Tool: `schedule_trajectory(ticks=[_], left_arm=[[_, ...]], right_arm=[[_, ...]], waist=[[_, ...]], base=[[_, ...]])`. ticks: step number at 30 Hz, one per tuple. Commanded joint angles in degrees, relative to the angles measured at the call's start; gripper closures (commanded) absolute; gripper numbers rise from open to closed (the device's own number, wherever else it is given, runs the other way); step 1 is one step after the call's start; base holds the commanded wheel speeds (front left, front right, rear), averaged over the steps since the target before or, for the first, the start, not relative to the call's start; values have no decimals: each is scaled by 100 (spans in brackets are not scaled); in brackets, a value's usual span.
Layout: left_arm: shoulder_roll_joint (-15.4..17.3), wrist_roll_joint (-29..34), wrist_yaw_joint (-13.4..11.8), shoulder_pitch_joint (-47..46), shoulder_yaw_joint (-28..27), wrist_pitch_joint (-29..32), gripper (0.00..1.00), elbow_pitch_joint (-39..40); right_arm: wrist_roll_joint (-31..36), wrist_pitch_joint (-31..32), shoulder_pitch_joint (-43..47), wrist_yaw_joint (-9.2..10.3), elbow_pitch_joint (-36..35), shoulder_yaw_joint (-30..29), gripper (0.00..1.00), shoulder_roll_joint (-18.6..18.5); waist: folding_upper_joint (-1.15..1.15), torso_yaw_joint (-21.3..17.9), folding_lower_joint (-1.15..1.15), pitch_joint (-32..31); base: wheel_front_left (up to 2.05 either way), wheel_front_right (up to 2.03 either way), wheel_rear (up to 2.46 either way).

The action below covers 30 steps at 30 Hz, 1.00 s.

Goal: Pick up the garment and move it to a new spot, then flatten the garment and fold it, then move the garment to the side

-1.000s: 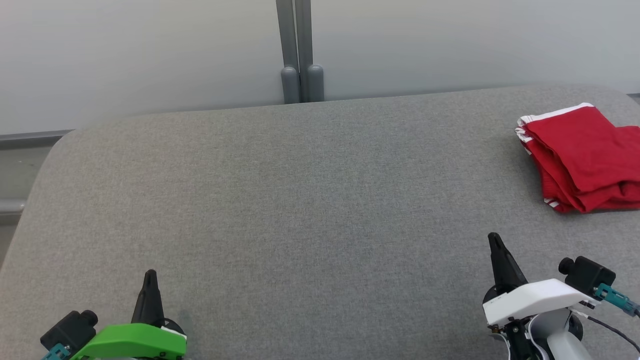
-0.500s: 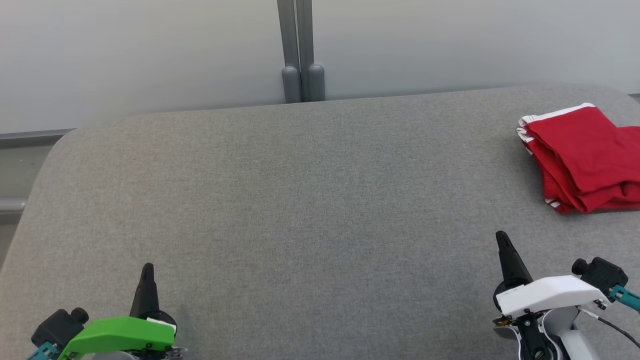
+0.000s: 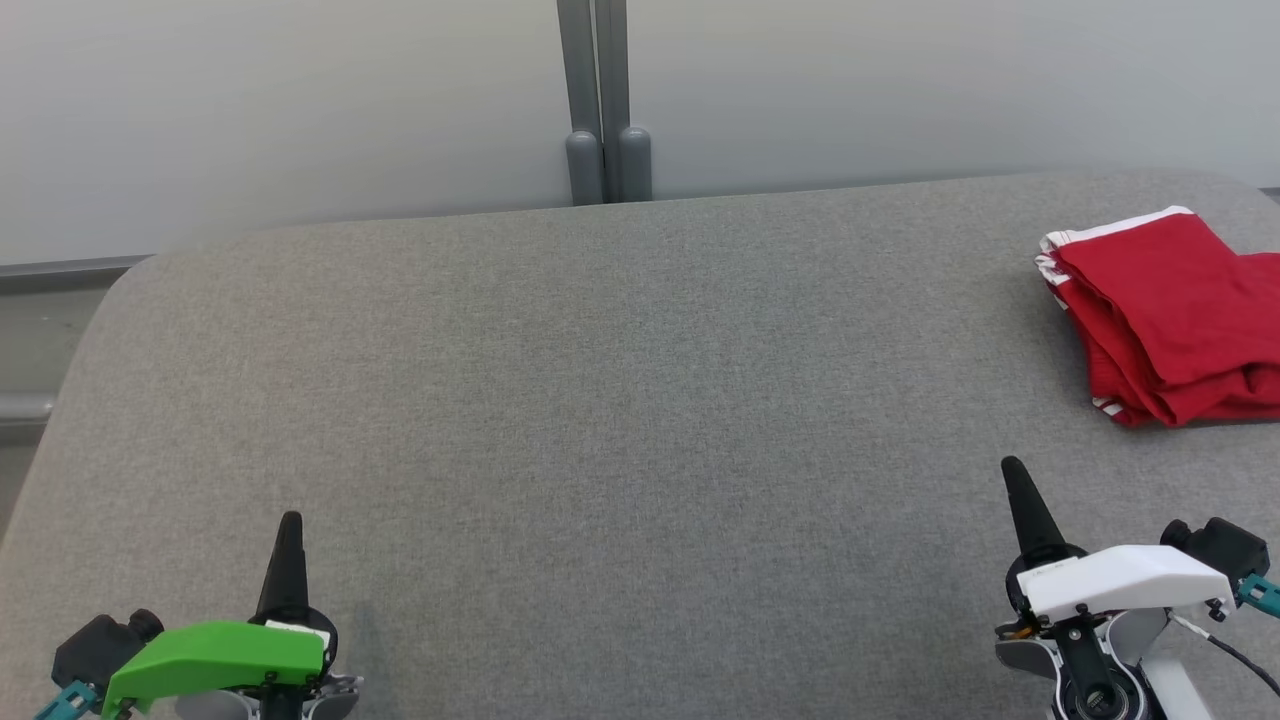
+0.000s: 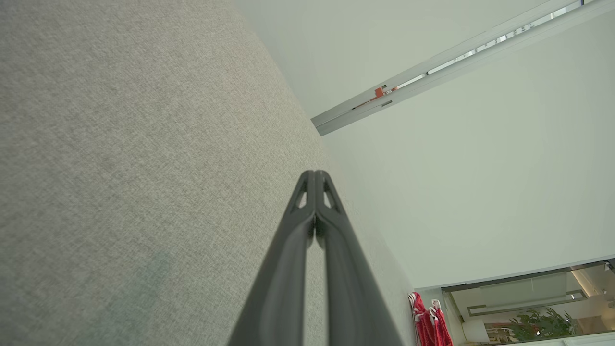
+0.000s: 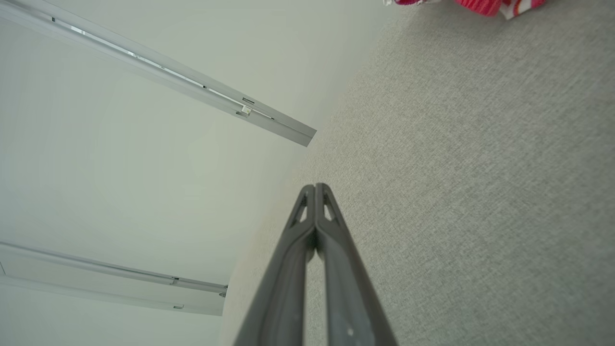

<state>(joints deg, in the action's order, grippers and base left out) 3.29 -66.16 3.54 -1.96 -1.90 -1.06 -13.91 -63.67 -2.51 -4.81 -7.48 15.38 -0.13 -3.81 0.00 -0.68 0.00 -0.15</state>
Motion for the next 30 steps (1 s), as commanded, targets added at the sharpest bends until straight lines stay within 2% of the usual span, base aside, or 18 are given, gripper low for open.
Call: schedule_trajectory(ticks=[1, 30], left_arm=[[19, -160, 46, -147, -53, 45, 100, 40], [-11, -1489, 246, -326, -287, 439, 100, 12]], right_arm=[[-176, 48, -113, -3, -77, -40, 100, -24], [-1678, 456, -138, -3, -124, -300, 100, -13]], waist=[[0, 2, 0, 1], [0, 33, 0, 16]], base=[[0, 0, 0], [0, 0, 0]])
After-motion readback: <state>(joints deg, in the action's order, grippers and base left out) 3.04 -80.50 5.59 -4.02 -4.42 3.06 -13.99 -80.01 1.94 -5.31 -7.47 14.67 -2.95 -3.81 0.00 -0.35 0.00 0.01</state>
